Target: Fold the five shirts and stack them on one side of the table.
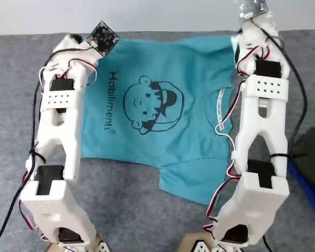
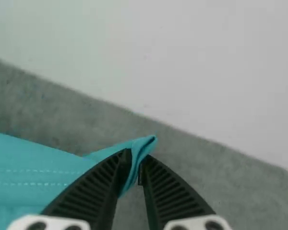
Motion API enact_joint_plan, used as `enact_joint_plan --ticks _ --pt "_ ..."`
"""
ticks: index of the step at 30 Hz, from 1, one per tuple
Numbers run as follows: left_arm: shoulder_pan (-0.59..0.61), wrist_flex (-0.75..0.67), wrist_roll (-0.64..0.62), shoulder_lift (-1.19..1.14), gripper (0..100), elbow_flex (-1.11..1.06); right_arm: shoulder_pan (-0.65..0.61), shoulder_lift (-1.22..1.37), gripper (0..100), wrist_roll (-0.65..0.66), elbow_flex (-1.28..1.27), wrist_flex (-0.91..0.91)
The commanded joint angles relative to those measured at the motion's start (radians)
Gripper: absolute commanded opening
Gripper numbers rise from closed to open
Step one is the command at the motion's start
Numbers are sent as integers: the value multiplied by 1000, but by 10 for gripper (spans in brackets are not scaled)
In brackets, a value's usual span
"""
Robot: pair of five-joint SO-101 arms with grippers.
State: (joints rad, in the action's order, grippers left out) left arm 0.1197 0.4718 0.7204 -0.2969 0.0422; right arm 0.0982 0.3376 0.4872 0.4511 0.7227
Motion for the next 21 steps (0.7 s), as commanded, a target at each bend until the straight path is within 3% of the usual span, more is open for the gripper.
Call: enact_joint_plan --ticks 1,6,14,21 --pt "23 140 -6 37 6 42 18 -120 9 9 15 124" --pt "20 394 12 101 6 42 15 -166 9 9 15 314" --pt "32 735 233 169 6 42 -13 -249 9 9 15 642" --pt "61 884 296 173 6 39 -65 -282 9 5 15 955"
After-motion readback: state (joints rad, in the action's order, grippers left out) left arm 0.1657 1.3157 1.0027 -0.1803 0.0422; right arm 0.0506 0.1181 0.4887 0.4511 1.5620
